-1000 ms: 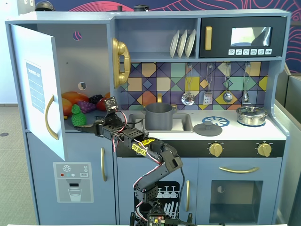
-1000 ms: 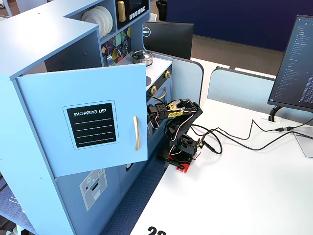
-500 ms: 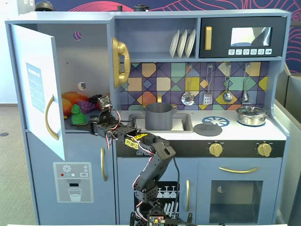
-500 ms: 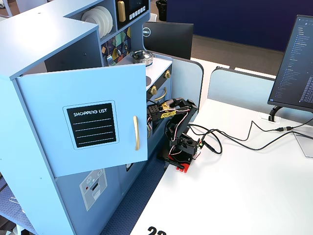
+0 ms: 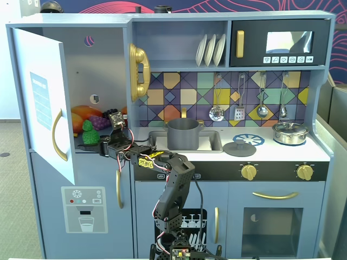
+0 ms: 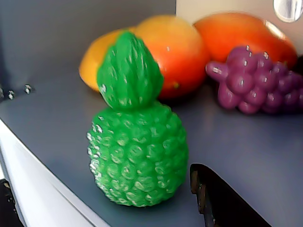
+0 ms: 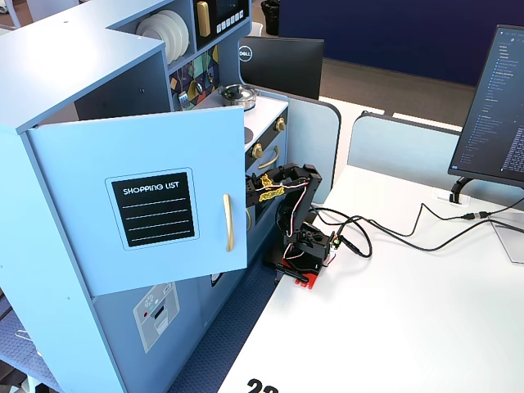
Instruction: Pick up the green pineapple from the left cabinet and place it in the gray recipient
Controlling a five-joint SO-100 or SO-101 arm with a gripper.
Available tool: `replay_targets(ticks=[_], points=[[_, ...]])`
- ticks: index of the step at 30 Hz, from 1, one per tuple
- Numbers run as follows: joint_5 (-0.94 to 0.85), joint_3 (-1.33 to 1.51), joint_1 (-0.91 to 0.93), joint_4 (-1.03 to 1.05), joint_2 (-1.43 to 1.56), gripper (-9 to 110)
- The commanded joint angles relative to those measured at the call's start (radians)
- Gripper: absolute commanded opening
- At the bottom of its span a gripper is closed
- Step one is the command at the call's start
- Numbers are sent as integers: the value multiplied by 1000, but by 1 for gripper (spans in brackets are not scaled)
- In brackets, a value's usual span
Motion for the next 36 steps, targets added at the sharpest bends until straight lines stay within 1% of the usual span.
replay_targets(ticks=[1, 21, 22, 25, 26, 27, 28, 33, 36], points=[[9, -95, 18, -40, -20, 43], [18, -281, -11, -69, -202, 39], [17, -281, -14, -69, -206, 37], [-9, -264, -23, -58, -199, 24], [-40, -250, -31, -57, -193, 17], [-66, -238, -40, -60, -187, 6], [-84, -227, -48, -66, -184, 0], [-97, -224, -67, -77, -163, 0], [-144, -227, -83, -20, -100, 0]])
